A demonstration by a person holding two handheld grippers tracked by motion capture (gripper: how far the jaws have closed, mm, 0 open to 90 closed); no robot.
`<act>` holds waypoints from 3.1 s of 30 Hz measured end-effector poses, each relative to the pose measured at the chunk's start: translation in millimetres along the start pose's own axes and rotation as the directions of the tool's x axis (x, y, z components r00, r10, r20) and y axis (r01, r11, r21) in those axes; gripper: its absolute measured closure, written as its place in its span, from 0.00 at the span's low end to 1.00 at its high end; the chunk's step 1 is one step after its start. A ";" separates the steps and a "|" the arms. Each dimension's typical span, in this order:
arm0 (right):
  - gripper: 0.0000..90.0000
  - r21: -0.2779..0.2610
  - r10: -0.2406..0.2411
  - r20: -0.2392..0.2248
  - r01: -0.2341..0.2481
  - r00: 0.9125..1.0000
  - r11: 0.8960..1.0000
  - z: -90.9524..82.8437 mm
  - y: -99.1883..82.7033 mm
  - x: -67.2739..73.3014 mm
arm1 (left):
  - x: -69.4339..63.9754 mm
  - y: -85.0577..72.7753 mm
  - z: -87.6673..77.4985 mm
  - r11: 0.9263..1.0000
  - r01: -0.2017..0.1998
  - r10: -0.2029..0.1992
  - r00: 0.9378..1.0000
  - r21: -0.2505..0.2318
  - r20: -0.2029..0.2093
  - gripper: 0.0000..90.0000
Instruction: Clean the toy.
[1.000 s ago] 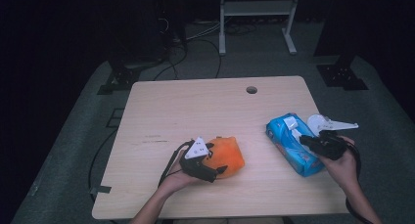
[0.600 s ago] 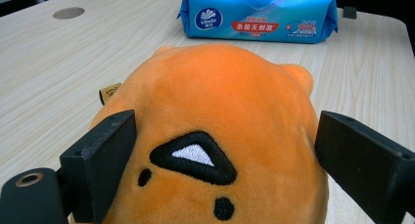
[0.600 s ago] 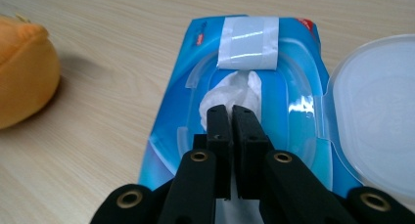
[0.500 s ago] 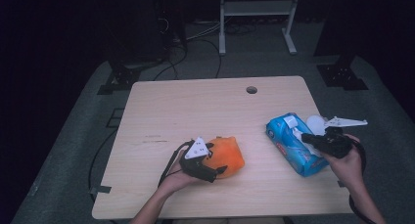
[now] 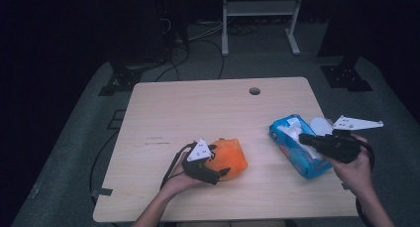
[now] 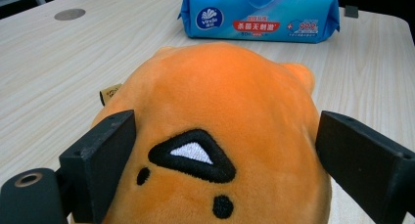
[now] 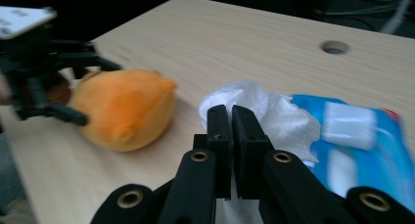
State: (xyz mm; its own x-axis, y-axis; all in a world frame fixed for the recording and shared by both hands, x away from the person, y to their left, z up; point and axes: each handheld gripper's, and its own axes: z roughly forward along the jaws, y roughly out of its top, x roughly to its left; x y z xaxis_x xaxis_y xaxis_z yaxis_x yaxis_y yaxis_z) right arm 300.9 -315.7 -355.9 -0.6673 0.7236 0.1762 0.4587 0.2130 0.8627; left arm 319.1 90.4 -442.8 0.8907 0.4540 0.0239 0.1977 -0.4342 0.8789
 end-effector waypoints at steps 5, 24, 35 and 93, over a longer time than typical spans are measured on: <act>0.96 0.020 -0.053 -0.142 0.056 0.989 0.998 17.1 3.0 36.5 | 0.4 -0.3 0.1 1.000 0.000 0.000 1.000 -0.002 0.001 0.10; 0.96 0.169 -0.142 -0.324 0.205 0.935 0.964 91.6 19.6 87.5 | 0.3 -0.7 1.8 1.000 -0.018 0.018 1.000 -0.008 0.011 0.10; 0.94 0.126 -0.248 -0.243 0.284 0.938 0.951 137.1 11.4 100.2 | 0.7 -1.9 1.5 1.000 -0.029 0.029 0.999 -0.008 0.020 0.10; 0.91 0.204 -0.207 -0.232 0.256 0.950 0.945 139.2 -15.6 91.1 | 23.9 -5.7 -18.1 0.999 0.005 -0.007 0.999 0.041 0.038 0.20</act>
State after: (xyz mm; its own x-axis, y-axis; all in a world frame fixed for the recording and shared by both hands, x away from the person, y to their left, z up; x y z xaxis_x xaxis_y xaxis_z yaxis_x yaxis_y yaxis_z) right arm 314.6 -161.7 -419.3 -0.8654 0.4913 0.0987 0.3826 0.5206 0.7633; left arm 331.8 117.7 -438.6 0.9043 0.4270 0.0001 0.2188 -0.4635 0.8586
